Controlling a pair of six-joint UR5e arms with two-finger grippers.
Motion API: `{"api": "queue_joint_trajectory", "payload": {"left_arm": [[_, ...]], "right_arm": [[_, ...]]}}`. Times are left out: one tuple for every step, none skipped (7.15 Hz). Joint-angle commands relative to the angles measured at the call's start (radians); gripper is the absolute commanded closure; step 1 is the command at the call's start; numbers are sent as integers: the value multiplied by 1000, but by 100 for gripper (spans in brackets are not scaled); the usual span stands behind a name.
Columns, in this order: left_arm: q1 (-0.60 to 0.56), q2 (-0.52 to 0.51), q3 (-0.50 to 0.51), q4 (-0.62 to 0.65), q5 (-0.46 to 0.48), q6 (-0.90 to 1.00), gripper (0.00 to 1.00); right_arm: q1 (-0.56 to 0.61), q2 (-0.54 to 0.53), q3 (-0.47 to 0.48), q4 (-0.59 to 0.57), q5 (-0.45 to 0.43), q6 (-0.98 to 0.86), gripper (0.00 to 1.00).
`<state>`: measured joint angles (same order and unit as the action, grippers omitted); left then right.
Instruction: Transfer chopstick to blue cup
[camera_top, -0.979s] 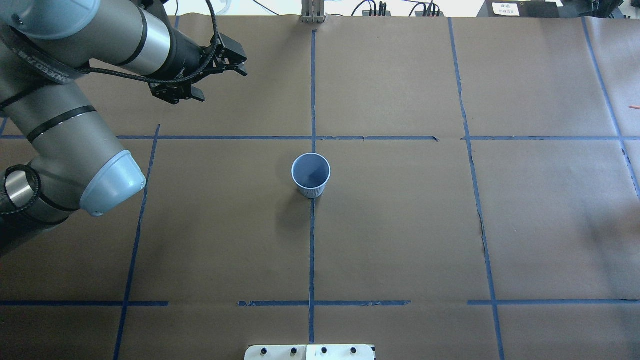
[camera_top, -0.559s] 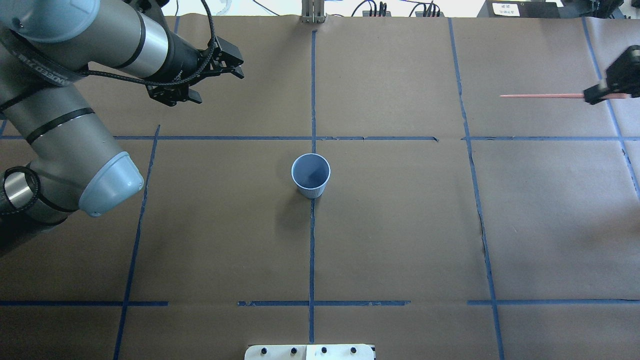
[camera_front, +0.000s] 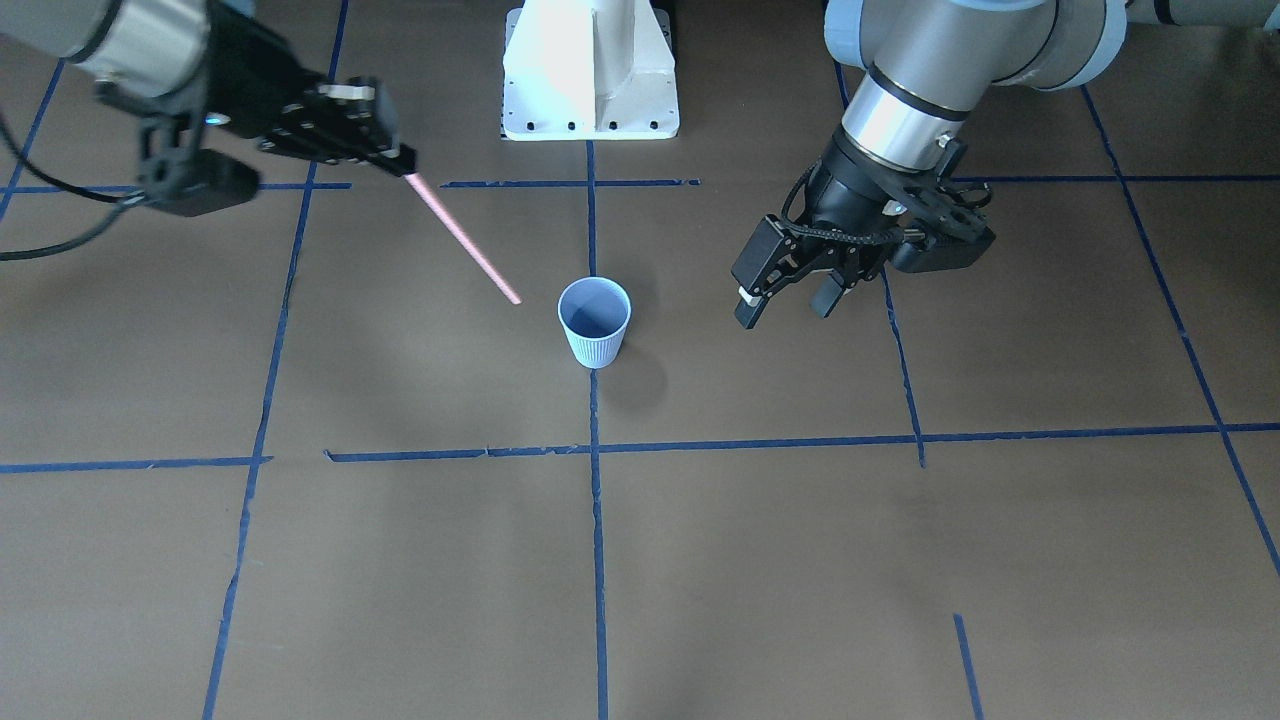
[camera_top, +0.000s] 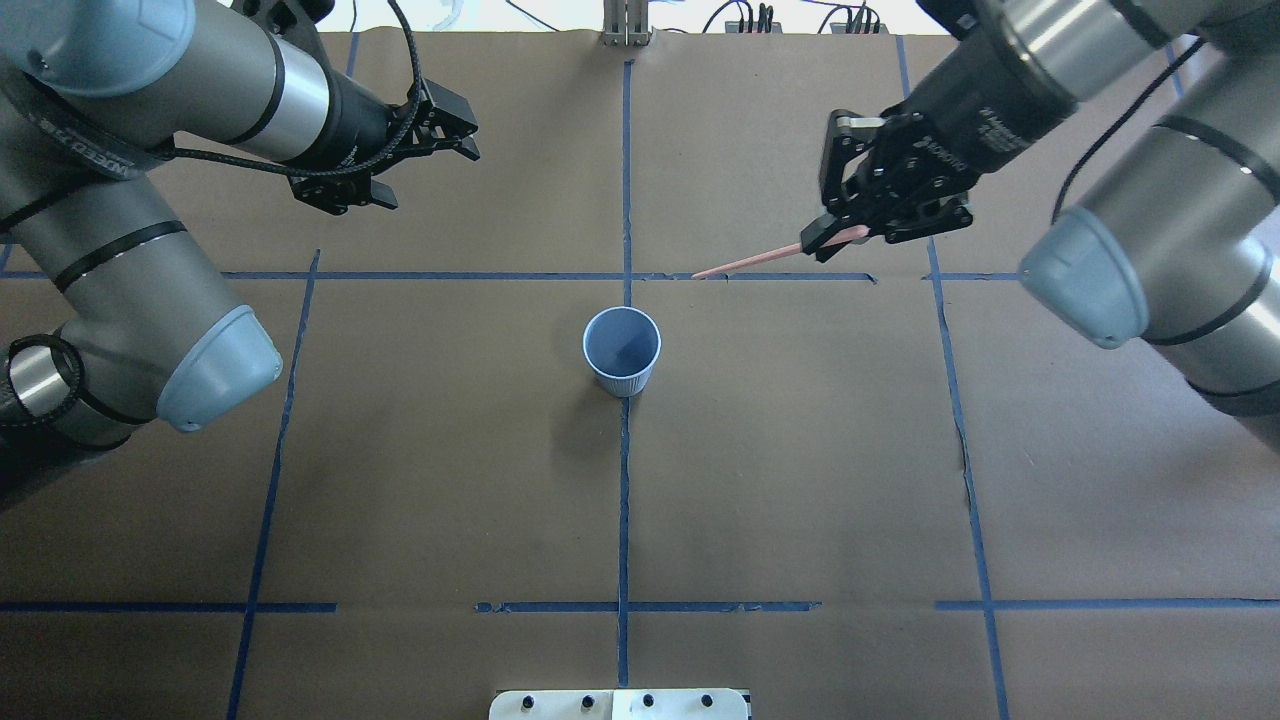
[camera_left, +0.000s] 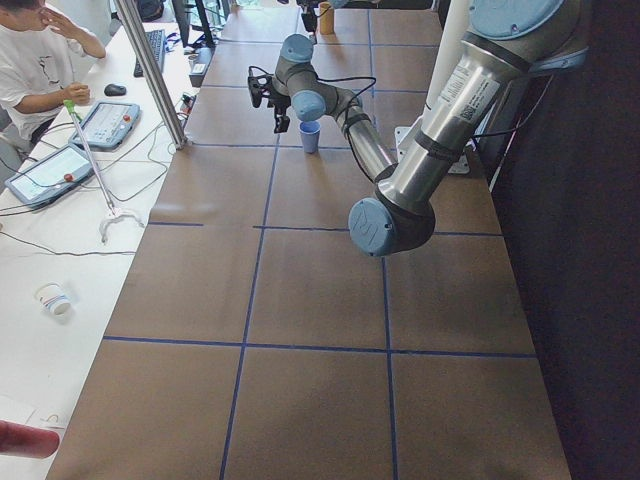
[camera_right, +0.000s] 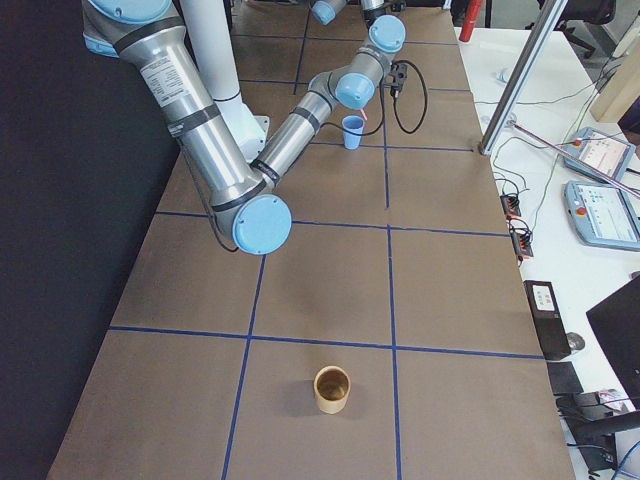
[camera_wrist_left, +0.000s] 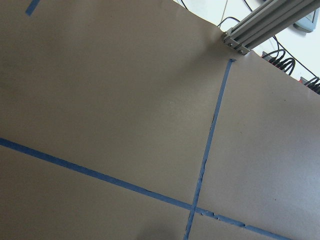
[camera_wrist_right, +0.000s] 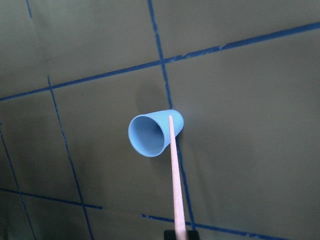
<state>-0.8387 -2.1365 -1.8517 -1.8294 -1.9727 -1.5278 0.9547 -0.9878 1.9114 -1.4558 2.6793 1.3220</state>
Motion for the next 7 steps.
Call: {"api": "queue_joint_trajectory", "payload": {"left_arm": [[-2, 15, 0, -24, 0, -2, 0], [0, 15, 0, -24, 0, -5, 0], [0, 15, 0, -24, 0, -5, 0], [0, 15, 0, -25, 0, -5, 0], [0, 14, 0, -25, 0, -5, 0], [1, 13, 0, -27, 0, -6, 0], [0, 13, 0, -27, 0, -6, 0]], "right_arm": [[-71, 52, -28, 0, -6, 25, 100], [-80, 54, -57, 6, -18, 25, 100], [-89, 54, -96, 44, -35, 25, 100], [-106, 60, -150, 98, -73, 25, 100], [-134, 83, -214, 138, -116, 26, 100], [-143, 98, -241, 140, -122, 25, 100], [-161, 100, -245, 141, -143, 23, 98]]}}
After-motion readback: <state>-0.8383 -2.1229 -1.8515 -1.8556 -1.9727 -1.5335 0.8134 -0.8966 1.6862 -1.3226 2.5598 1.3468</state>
